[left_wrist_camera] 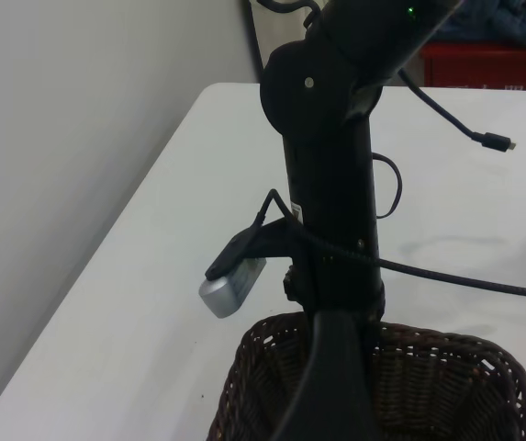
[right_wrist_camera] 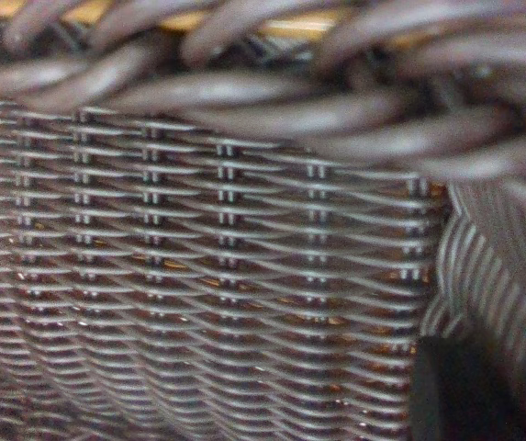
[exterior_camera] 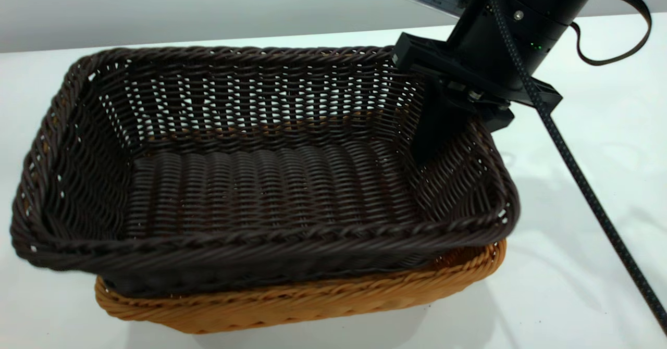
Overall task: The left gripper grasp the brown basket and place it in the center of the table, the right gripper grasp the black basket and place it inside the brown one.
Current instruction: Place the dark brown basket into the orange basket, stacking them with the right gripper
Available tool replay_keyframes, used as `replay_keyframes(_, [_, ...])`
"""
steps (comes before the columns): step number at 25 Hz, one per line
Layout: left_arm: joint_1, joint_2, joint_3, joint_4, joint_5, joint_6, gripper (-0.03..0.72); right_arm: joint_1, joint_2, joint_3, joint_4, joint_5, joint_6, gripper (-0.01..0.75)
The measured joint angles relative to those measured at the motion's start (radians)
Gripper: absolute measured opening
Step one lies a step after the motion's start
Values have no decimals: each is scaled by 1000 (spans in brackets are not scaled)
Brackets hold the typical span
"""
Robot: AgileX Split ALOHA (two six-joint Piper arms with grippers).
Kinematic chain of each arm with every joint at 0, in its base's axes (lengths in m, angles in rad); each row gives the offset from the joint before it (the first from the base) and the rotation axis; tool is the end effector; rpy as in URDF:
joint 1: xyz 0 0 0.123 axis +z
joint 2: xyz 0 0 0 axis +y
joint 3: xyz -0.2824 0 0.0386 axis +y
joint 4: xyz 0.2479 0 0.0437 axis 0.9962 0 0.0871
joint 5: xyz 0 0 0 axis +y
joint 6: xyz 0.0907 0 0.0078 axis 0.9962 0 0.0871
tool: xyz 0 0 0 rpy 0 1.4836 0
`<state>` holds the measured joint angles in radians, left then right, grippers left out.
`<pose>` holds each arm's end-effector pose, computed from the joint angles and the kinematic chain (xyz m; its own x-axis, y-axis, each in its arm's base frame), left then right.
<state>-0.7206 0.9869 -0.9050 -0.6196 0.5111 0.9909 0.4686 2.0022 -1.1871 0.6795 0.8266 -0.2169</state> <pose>0.1382 -0.1559 0.3672 0.0683 0.4770 -0.8763 0.8803 0.3845 0.2780 0.3077 0.2030 0.1330 -0.9764 -0.2160 -0.0072 -0.1930 0.8564 0.4788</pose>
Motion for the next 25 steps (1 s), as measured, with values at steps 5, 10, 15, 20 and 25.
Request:
replay_keyframes(5, [0, 0, 0, 0, 1, 0, 524, 0, 0, -1, -12, 10, 1, 119])
replay_keyframes(10, [0, 0, 0, 0, 3, -4, 524, 0, 0, -4, -12, 11, 1, 119])
replay_keyframes(15, [0, 0, 0, 0, 11, -9, 523, -2, 0, -8, -16, 22, 0, 119])
replay_keyframes(20, [0, 0, 0, 0, 14, -25, 523, -9, 0, -8, -27, 36, 15, 119])
replay_keyframes(25, [0, 0, 0, 0, 28, -25, 523, -9, 0, -8, -54, 37, 61, 119])
